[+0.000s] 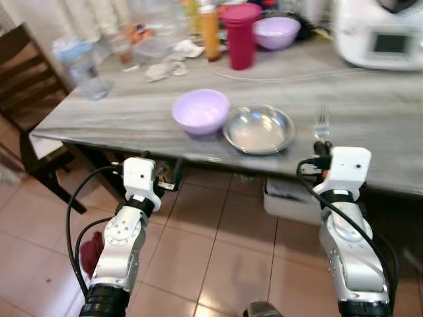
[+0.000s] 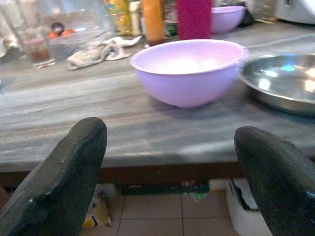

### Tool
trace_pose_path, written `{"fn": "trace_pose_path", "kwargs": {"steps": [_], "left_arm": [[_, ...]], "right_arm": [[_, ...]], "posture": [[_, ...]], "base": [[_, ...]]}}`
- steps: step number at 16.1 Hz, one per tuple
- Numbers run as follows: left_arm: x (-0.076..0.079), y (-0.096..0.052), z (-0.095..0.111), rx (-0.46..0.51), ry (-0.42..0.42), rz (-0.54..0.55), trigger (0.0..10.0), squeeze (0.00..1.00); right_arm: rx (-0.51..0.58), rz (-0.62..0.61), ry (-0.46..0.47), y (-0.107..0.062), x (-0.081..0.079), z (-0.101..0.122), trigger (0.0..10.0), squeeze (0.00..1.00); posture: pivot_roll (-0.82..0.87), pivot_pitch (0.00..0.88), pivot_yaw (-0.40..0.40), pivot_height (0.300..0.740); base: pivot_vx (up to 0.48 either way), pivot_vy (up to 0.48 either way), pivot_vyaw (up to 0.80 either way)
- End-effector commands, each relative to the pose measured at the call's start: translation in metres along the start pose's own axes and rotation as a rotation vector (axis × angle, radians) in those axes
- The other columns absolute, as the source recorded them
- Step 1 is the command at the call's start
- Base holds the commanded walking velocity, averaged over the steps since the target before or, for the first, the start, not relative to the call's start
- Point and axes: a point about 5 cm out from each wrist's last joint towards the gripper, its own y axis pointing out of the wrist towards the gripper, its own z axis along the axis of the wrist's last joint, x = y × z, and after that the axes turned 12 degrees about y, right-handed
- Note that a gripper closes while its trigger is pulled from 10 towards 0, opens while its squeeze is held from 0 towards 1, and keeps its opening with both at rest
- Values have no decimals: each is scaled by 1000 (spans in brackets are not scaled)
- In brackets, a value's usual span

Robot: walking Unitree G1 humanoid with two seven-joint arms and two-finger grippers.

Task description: Setting the table

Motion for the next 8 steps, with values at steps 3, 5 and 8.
{"fn": "trace_pose_path", "kwargs": {"steps": [3, 5, 8], "left_arm": [[7, -4, 7, 58, -3, -87, 10000, 0], [10, -4, 8, 52, 6, -106, 10000, 0], [8, -3, 8, 58, -2, -106, 10000, 0]], "right_arm": [[3, 4, 21, 1, -7, 2, 10000, 0], [5, 3, 22, 2, -7, 3, 10000, 0], [9, 4, 16, 2, -7, 4, 10000, 0]], "posture": [[-219, 132, 128, 740], [-221, 131, 126, 740], [-224, 127, 122, 740]], "base": [[0, 0, -256], [0, 0, -775], [0, 0, -775]]}}
